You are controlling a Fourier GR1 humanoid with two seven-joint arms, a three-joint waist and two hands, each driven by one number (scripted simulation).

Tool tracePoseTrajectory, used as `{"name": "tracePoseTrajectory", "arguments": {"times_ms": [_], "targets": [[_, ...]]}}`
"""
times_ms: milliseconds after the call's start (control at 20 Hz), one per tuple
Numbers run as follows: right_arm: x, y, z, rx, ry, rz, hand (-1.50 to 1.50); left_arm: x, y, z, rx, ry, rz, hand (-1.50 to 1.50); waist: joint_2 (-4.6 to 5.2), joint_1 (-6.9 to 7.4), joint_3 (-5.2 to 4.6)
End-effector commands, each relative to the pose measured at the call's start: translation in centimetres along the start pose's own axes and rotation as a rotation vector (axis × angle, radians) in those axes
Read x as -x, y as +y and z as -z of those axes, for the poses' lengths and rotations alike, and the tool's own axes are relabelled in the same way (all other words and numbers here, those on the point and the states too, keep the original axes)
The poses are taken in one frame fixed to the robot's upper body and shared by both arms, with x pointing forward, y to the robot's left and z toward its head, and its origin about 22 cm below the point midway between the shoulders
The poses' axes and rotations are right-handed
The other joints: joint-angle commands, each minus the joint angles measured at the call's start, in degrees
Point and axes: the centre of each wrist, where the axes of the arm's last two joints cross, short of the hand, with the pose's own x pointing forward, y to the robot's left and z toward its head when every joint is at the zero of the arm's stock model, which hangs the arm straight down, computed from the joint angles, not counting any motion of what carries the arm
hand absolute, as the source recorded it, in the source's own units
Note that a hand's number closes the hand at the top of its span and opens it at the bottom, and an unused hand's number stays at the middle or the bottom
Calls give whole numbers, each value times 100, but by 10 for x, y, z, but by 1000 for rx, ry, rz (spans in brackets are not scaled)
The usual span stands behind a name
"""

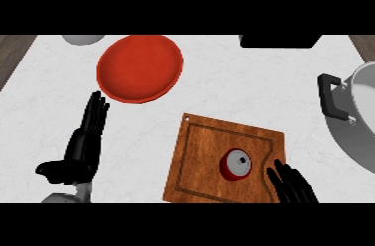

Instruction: Pick the can from the cutting board and place it in the pot

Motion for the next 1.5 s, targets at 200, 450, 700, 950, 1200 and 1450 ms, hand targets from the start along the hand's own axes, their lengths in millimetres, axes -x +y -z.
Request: {"name": "tracePoseTrajectory", "arguments": {"times_ms": [200,450,700,950,1200,1450], "targets": [[-17,38,28,-119,90,-84,-150,5,12,10,-23,6,-1,0,-14,-54,13],[2,25,33,-102,83,-54,-150,13,-12,7,-12,16,-9,0,-18,-71,14],[6,43,61,-89,100,-75,-150,2,-9,-2,-17,4,12,0,-20,-43,15],[-8,68,68,-101,102,-87,-150,-3,-2,2,-12,-10,14,0,-20,-41,14],[-2,61,73,-114,92,-59,-150,2,3,-4,-6,5,-3,0,-22,-46,14],[1,69,83,59,-7,-140,150,6,2,-8,-26,2,4,0,-24,-44,14]]}}
